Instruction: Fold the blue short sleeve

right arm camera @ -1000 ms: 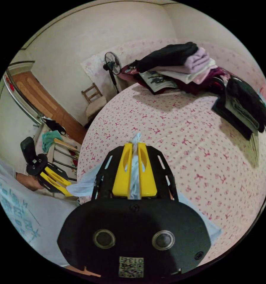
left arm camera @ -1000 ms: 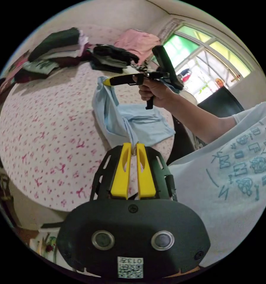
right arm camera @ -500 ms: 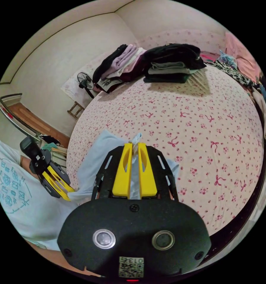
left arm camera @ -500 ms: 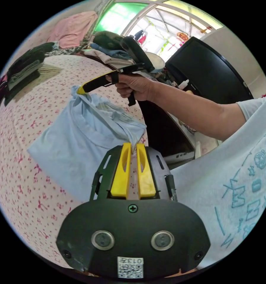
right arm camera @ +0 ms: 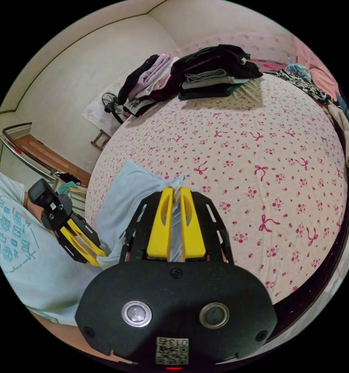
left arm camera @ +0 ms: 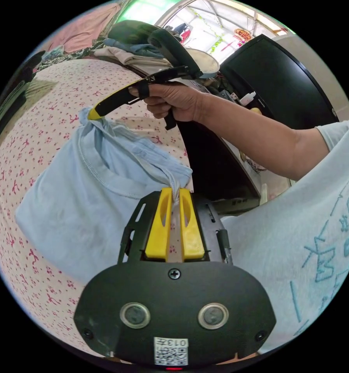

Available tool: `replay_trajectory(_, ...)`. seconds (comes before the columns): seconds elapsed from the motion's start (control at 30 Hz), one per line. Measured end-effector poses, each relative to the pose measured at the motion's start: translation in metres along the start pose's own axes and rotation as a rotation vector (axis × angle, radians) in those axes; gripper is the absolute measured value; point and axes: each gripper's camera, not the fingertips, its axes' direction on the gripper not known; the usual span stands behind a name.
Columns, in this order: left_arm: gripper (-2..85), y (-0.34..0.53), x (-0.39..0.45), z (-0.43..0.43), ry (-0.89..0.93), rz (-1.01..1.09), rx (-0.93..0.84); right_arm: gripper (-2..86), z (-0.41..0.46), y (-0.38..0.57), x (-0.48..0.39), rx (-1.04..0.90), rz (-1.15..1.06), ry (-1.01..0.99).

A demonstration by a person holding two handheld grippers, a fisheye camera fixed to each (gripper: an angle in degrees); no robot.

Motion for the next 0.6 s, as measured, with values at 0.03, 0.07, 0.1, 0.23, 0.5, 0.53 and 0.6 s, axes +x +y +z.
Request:
replay_trajectory(0.03,2.1,-0.004,0.004,0.004,-0.009,0.001,0.002,3.2,-0.004,0.005,0.003,0.002,-0.007,0.006)
replay_trajectory(0.07,2.3,-0.006,0.006,0.007,-0.015,0.004,0.003,3.3,-0.008,0.01,0.006,0.0,-0.012,0.009)
replay_trajectory(0.1,2.5,-0.01,0.011,0.013,-0.035,0.015,-0.001,3.4,-0.009,0.013,0.008,-0.002,-0.013,0.011)
replay_trajectory(0.23,4.8,-0.021,0.02,0.033,-0.072,0.012,0.003,5.0,-0.02,0.037,0.024,-0.005,0.039,0.039)
replay_trajectory(0.5,13.7,-0.028,0.064,0.036,-0.081,0.071,0.056,7.4,-0.088,0.11,0.017,0.128,0.222,0.176)
replay_trajectory(0.53,13.3,-0.024,0.068,0.029,-0.094,0.064,0.081,7.4,-0.097,0.126,0.009,0.133,0.223,0.177)
replay_trajectory(0.6,12.3,-0.012,0.069,0.017,-0.13,0.031,0.125,7.4,-0.104,0.149,-0.004,0.113,0.207,0.154)
